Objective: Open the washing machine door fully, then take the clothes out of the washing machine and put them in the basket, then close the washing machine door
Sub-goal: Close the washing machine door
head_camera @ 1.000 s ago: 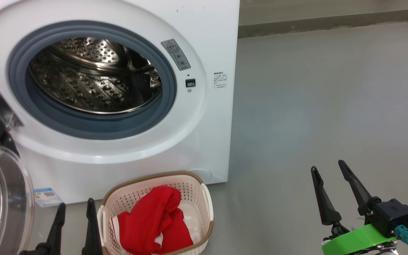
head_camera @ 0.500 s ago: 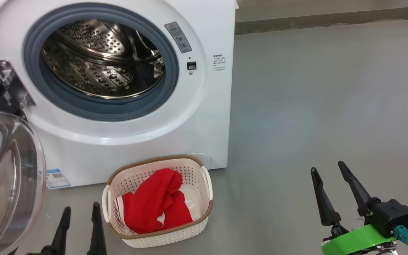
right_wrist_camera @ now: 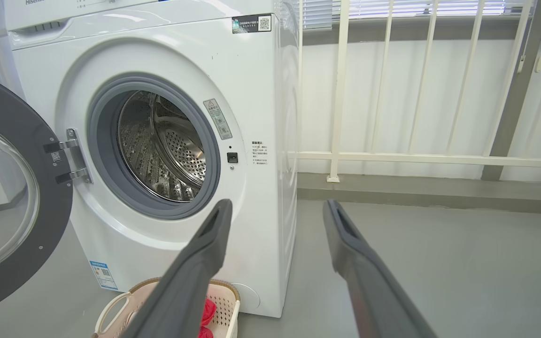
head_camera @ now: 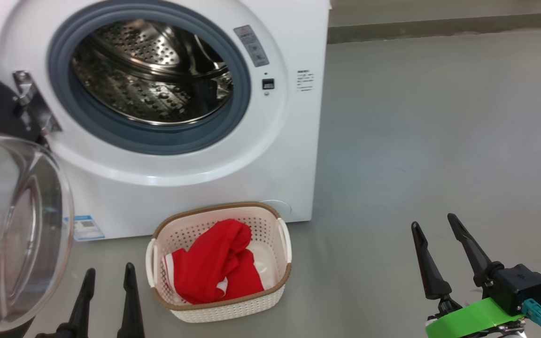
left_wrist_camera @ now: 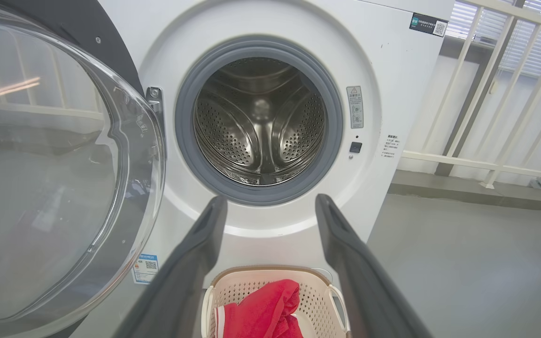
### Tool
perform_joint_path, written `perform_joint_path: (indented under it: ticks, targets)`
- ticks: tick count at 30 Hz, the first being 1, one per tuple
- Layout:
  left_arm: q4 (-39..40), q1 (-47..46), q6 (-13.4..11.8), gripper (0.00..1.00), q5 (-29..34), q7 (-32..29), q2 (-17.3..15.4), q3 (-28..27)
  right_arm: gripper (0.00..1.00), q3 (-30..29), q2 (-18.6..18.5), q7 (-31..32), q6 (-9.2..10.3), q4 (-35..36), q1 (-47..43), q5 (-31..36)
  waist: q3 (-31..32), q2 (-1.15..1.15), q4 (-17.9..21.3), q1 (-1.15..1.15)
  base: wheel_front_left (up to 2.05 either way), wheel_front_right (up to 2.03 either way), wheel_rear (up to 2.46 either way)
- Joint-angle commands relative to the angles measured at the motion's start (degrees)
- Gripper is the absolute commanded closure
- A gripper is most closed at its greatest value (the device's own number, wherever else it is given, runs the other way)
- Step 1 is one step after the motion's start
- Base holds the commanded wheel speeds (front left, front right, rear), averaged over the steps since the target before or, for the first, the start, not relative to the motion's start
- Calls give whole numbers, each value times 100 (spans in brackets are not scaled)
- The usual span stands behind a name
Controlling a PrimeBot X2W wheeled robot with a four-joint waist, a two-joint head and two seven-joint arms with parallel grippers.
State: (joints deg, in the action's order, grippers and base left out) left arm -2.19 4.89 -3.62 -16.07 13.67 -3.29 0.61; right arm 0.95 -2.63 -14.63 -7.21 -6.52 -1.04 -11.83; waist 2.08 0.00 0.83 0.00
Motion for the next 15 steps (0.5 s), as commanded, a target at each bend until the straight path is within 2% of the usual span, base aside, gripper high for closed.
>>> perform_joint_path:
  ticks: [1, 15]
  targets:
    - [224, -115, -78, 0, 53, -5, -88, -144, 0, 169, -25, -37, -28, 153, 69, 39, -7, 0, -134, 0, 0, 0, 0]
    - [678, 15, -269, 0, 128, -145, -124, -74, 0, 415, -25, -37, -28, 196, 167, 92, 52, 0, -1001, 0, 0, 0, 0]
